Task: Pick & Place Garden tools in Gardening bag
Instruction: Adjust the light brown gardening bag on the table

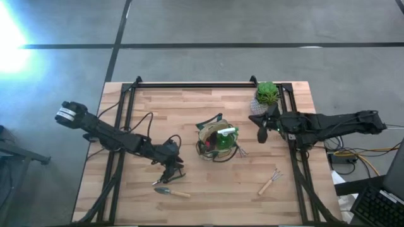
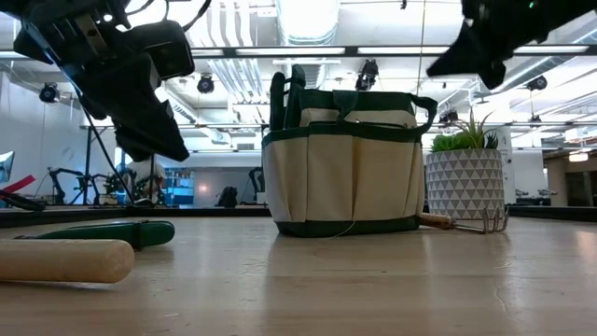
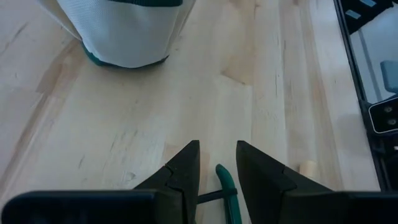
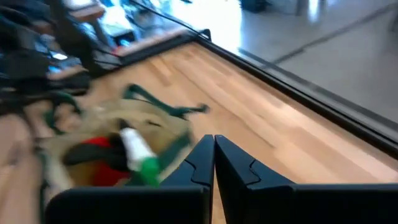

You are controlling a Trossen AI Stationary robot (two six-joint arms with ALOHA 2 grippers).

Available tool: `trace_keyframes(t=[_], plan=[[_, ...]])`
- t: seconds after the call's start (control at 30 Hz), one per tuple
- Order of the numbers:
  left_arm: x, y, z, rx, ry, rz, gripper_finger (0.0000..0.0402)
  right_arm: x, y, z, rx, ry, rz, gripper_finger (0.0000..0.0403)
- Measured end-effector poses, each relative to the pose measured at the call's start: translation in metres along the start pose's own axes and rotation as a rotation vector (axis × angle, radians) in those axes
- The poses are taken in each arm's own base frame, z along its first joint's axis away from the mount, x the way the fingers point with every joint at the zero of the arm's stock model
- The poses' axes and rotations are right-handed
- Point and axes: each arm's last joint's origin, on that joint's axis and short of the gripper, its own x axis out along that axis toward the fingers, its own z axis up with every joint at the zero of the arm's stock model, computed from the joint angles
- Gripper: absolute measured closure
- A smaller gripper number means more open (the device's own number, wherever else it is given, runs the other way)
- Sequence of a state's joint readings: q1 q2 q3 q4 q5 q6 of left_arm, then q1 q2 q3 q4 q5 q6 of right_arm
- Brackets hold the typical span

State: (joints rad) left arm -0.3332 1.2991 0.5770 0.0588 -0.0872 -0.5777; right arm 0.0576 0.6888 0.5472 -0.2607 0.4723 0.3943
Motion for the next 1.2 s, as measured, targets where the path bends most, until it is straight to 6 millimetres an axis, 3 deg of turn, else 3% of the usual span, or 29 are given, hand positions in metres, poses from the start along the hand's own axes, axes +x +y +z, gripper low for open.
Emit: trace_keyframes(t=[0.17, 0.53, 0.93, 1.2], plan=[[0.0, -0.001, 0.001, -0.001, -0.009, -0.008, 0.0296, 0.01, -0.015, -0.003, 0.003, 0.049, -0.112, 0.0395], [0.0, -0.003, 0.003, 0.017, -0.027, -0.043, 0.0296, 0.043, -0.039, -0.011, 0.005, 0.214, -0.176, 0.0394], [0.0, -0.004, 0.005, 0.024, -0.042, -0.05, 0.0296, 0.08, -0.043, -0.022, -0.166, 0.281, -0.195, 0.0394], [0.0, -0.005, 0.004, 0.025, -0.024, -0.081, 0.0296, 0.104, -0.045, -0.038, -0.174, 0.376, -0.145, 0.0394]])
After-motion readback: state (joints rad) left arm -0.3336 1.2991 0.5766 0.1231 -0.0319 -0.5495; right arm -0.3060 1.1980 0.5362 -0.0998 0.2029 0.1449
